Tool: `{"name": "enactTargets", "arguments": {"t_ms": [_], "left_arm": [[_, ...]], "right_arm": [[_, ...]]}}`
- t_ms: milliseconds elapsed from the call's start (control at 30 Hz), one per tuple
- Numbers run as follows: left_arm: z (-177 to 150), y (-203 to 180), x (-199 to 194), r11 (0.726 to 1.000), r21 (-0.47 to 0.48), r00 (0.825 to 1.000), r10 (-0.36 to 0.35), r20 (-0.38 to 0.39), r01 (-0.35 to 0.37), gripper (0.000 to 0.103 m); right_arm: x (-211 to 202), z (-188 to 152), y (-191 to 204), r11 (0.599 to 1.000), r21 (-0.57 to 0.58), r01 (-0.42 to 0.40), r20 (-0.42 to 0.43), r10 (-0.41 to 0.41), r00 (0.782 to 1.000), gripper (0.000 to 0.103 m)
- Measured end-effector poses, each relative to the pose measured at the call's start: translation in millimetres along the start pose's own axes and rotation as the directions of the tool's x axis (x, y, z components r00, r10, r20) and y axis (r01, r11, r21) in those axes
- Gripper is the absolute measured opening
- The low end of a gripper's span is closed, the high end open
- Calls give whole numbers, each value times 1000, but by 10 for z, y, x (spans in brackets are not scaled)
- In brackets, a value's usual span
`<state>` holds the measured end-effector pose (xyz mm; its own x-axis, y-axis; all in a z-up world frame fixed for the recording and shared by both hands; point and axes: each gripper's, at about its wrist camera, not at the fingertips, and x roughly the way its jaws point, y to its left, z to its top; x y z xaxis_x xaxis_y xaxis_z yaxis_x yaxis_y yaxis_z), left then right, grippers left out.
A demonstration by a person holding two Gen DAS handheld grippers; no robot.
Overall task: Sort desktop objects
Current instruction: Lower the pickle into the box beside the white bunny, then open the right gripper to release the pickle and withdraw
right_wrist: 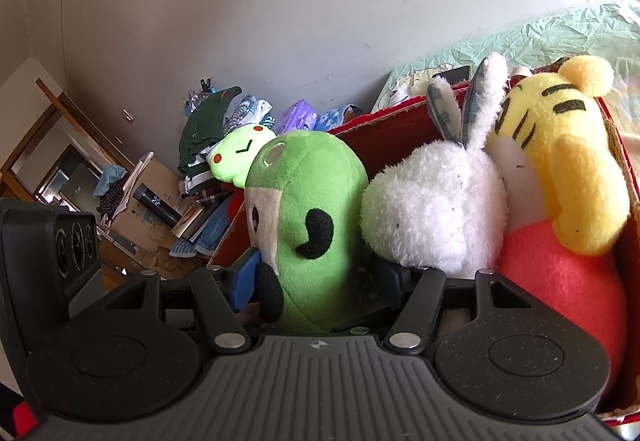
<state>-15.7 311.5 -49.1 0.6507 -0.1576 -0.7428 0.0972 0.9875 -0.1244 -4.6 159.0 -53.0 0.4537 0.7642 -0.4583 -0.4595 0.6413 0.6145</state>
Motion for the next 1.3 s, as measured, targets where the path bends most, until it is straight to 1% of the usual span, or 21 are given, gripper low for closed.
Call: {"name": "enactTargets", "arguments": {"t_ms": [233,667,1000,1300], "left_arm": [[-15,-34,-32,1000,9,1000,12,2,-12,100],[-40,-62,-113,999,7,999,46,-17,-46,102],[-91,-45,-161,998,-31,998,56,-31,-57,102],[-179,-78,-260,996,-44,997,77,-8,-77,102]], "right_arm": [[-30,-6,-5,1000,10,-5,0,5,1000,63],[-98,-35,65,1000,21,14,7,-14,1000,64],[-173,-58,105,999,18,35,27,-36,999,65],[-242,-109,158,998,11,54,37,-54,998,65]]}}
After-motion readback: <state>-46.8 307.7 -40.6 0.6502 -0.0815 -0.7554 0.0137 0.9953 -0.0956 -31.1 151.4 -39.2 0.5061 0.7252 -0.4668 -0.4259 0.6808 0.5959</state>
